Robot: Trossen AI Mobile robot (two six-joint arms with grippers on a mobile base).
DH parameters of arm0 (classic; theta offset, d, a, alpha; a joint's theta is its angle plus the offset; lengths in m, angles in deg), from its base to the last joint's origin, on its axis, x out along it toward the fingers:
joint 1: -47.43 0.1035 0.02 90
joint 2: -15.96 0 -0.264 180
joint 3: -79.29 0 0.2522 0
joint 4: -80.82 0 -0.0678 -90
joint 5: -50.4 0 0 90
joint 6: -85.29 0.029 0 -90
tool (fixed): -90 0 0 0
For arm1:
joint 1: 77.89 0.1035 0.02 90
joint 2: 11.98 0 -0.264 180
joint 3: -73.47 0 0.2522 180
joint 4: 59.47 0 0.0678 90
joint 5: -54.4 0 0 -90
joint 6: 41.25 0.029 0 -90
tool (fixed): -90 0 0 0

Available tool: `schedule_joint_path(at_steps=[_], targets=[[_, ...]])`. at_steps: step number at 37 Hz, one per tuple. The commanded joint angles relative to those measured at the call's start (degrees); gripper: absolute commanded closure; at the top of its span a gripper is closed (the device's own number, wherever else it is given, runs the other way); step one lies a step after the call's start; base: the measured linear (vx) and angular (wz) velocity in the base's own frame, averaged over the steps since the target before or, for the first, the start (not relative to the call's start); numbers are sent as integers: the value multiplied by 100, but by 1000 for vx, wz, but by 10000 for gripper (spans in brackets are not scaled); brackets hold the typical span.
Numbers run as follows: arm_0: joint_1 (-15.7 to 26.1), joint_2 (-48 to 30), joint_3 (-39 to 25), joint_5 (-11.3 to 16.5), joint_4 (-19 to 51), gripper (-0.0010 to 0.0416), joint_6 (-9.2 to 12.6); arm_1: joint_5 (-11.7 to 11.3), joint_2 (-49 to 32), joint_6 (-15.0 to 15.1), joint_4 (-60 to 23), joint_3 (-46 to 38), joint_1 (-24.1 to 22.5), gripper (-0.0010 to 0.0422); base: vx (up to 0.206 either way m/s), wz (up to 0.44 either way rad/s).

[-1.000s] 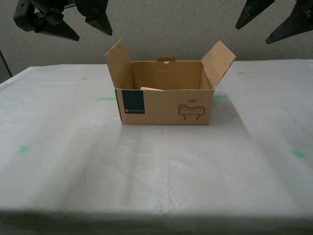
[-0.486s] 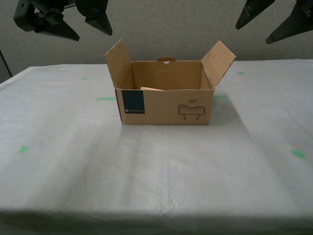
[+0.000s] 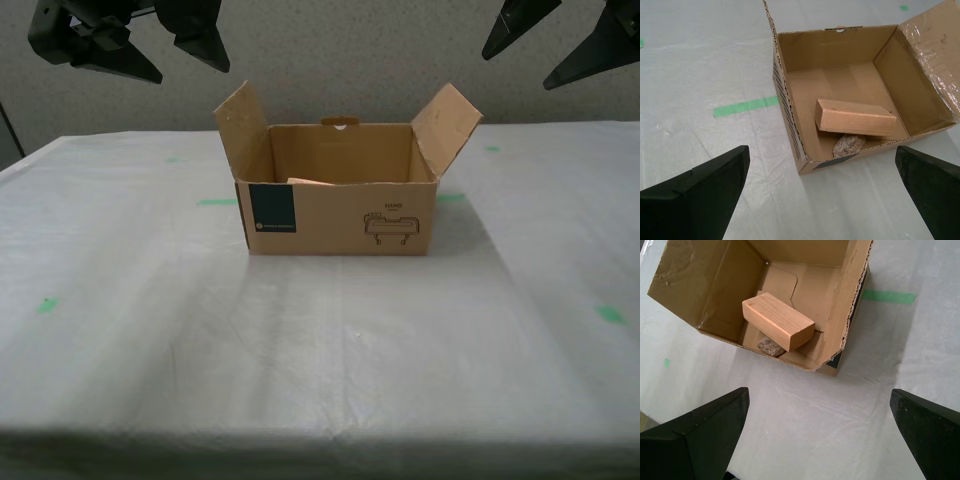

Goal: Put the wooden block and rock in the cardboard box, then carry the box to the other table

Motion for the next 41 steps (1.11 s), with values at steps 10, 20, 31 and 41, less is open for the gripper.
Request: schedule_joint_path(at_steps=[10,20,31,41], targets=[[0,0,-2,-15,-2,12,17,-13,4,4,17,-4,-2,12,0,0],[0,0,-2,-15,-2,12,17,-13,4,4,17,-4,-2,12,0,0],[0,0,-2,-15,-2,12,17,-13,4,7,17,-4,-2,12,0,0],[0,0,-2,-15,-2,12,17,-13,4,4,17,-4,-2,12,0,0]])
